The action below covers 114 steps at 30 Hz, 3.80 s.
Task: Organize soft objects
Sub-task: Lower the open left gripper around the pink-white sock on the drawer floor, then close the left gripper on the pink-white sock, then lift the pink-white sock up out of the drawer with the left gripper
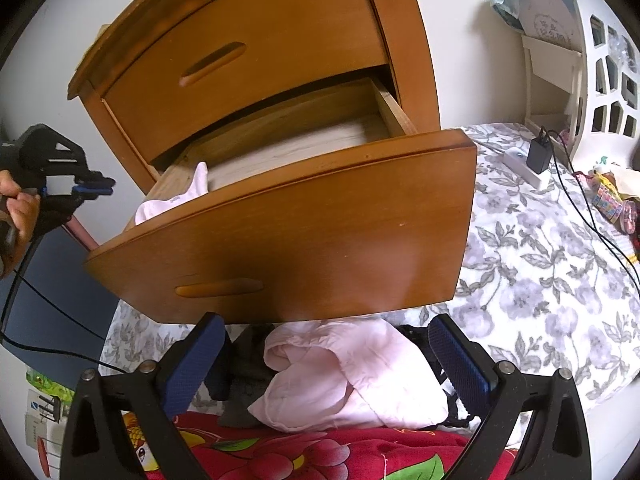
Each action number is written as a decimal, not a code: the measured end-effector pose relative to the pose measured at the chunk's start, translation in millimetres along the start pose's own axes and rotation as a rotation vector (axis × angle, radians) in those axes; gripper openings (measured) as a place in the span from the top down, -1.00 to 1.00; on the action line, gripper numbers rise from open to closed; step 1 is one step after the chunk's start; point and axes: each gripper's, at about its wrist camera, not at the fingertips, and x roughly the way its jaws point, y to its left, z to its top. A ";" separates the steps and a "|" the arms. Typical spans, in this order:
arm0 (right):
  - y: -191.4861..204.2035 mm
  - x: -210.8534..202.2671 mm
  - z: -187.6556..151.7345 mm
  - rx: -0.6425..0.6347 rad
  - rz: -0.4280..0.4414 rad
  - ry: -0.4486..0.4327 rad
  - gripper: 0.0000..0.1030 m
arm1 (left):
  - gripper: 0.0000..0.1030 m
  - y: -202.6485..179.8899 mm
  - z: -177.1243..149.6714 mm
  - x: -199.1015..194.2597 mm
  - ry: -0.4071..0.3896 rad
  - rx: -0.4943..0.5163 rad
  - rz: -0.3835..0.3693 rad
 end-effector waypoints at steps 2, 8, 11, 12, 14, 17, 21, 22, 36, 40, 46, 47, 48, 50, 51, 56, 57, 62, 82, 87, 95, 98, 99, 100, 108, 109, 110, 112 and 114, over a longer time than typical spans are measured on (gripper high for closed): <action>-0.6 0.1 0.1 0.002 0.004 0.001 -1.00 | 0.91 -1.9 0.3 9.1 0.020 0.025 0.027; -0.6 1.3 0.3 0.003 0.010 0.002 -1.00 | 0.48 -24.0 1.2 30.9 0.061 0.227 0.170; -0.9 2.5 0.3 0.005 0.014 0.007 -1.00 | 0.44 -34.9 -0.5 40.5 0.083 0.312 0.227; -1.0 2.8 0.4 0.005 0.015 0.008 -1.00 | 0.43 -37.0 -0.9 43.8 0.091 0.325 0.235; -1.1 3.2 0.3 0.006 0.017 0.008 -1.00 | 0.40 -39.2 -1.7 50.0 0.110 0.339 0.260; -1.5 3.4 0.1 0.008 0.021 0.008 -1.00 | 0.33 -40.9 -3.9 59.0 0.148 0.359 0.285; -1.9 3.8 0.0 0.010 0.025 0.010 -1.00 | 0.17 -42.8 -8.8 68.0 0.202 0.387 0.319; -1.7 4.1 0.0 0.010 0.025 0.011 -1.00 | 0.05 -42.9 -9.4 70.1 0.216 0.385 0.320; -1.0 4.0 -0.3 0.012 0.031 0.010 -1.00 | -0.16 -56.4 -6.1 92.7 0.240 0.366 0.335; -2.1 5.3 -0.1 0.017 0.042 0.015 -1.00 | -0.15 -61.0 -6.6 103.8 0.256 0.383 0.339; -3.6 6.1 0.3 0.021 0.055 0.021 -1.00 | -0.16 -63.0 -7.1 119.4 0.282 0.410 0.358; -3.9 6.7 0.1 0.021 0.057 0.023 -1.00 | -0.16 -63.0 -7.2 121.8 0.286 0.415 0.361; -4.1 7.1 0.1 0.022 0.059 0.026 -1.00 | -0.15 -62.9 -6.6 124.3 0.289 0.421 0.365; -4.7 7.8 0.0 0.024 0.065 0.030 -1.00 | -0.16 -64.0 -6.9 128.8 0.298 0.442 0.374; -5.0 7.9 0.3 0.025 0.067 0.031 -1.00 | -0.16 -66.1 -7.4 131.0 0.304 0.462 0.378; -5.5 9.4 1.0 0.026 0.073 0.036 -1.00 | -0.16 -72.8 -8.3 140.6 0.330 0.521 0.395; -5.5 9.7 1.0 0.026 0.074 0.038 -1.00 | -0.16 -74.3 -7.6 141.7 0.328 0.525 0.398; -6.7 10.6 1.1 0.029 0.081 0.042 -1.00 | -0.16 -77.3 -7.8 146.6 0.318 0.541 0.405; -7.2 10.3 0.4 0.034 0.089 0.047 -1.00 | 0.42 -103.9 -22.9 147.1 0.263 0.652 0.423; -6.9 10.3 0.5 0.035 0.089 0.046 -1.00 | 0.68 -108.3 -27.9 145.5 0.239 0.665 0.433; -6.1 8.6 -0.2 0.034 0.089 0.038 -1.00 | 0.79 -115.2 -30.8 135.3 0.185 0.644 0.412; -5.6 6.9 -0.4 0.032 0.087 0.031 -1.00 | 0.79 -116.3 -27.3 119.2 0.157 0.637 0.383; -4.4 5.2 -0.7 0.028 0.083 0.025 -1.00 | 0.79 -117.7 -27.0 115.2 0.147 0.638 0.374; -3.4 4.1 -0.4 0.023 0.081 0.021 -1.00 | 0.79 -120.7 -27.2 109.9 0.130 0.643 0.360; 5.3 -2.8 -0.3 -0.017 0.056 -0.009 -1.00 | 0.80 -135.1 -27.3 74.5 0.038 0.641 0.302; 6.2 -3.4 -0.4 -0.020 0.052 -0.011 -1.00 | 0.80 -135.9 -28.4 70.7 0.030 0.643 0.296; 6.9 -4.0 -0.4 -0.024 0.048 -0.015 -1.00 | 0.80 -137.3 -29.5 64.2 0.019 0.643 0.284; 8.2 -5.0 -0.4 -0.029 0.041 -0.019 -1.00 | 0.80 -141.0 -29.3 55.5 0.004 0.642 0.261; 10.2 -5.7 -0.4 -0.037 0.029 -0.022 -1.00 | 0.80 -137.0 -27.0 48.8 -0.009 0.637 0.239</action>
